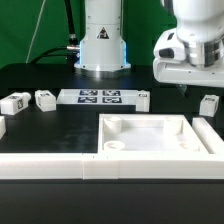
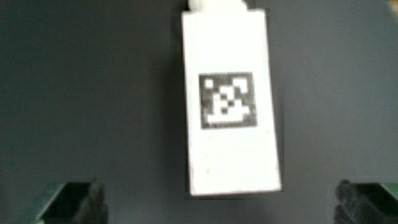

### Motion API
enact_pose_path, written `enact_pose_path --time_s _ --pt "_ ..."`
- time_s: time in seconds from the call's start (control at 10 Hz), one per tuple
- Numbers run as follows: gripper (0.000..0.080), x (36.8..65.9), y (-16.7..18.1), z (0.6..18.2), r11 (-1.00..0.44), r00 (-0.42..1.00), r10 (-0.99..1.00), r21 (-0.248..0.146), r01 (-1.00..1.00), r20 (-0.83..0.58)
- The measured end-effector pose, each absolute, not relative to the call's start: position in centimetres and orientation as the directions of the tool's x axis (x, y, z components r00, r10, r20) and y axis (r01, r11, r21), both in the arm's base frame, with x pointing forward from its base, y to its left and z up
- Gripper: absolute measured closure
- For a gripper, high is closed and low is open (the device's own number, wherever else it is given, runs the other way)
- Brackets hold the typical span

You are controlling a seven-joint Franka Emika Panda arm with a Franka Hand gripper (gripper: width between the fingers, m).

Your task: Assemble one leg

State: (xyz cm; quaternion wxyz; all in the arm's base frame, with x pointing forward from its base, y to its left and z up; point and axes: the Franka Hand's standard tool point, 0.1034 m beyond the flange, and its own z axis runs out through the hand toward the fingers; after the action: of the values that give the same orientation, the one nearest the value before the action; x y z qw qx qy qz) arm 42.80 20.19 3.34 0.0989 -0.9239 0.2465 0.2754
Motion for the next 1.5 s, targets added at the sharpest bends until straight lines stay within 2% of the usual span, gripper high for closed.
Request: enact_pose_path --time_s 0.2,0.3,0.4,0.5,0.7,1.3,1.5 --pt "0.0151 42.7 20.4 2.7 -0.863 0.657 -0.362 -0.028 -0.504 -0.661" --pt "0.0151 42.1 20.6 2.6 -0.864 0.587 -0.314 -0.031 -0.502 -0.746" --pt "0.0151 42.5 20.5 1.8 -0.860 0.558 -0.302 -0.032 -0.509 -0.773" --pt "0.0151 41.4 20.5 1.7 -0.866 0.500 -0.269 -0.020 -0.499 -0.823" --pt "0.0151 40.9 21.5 0.9 -0.869 0.508 -0.265 -0.025 -0.494 -0.820" --pt "0.0151 39.2 23.2 0.6 -0.880 0.512 -0.252 -0.026 -0.474 -0.821" --pt "0.0408 39.2 23.1 0.6 -0.880 0.512 -0.252 -0.026 -0.475 -0.821"
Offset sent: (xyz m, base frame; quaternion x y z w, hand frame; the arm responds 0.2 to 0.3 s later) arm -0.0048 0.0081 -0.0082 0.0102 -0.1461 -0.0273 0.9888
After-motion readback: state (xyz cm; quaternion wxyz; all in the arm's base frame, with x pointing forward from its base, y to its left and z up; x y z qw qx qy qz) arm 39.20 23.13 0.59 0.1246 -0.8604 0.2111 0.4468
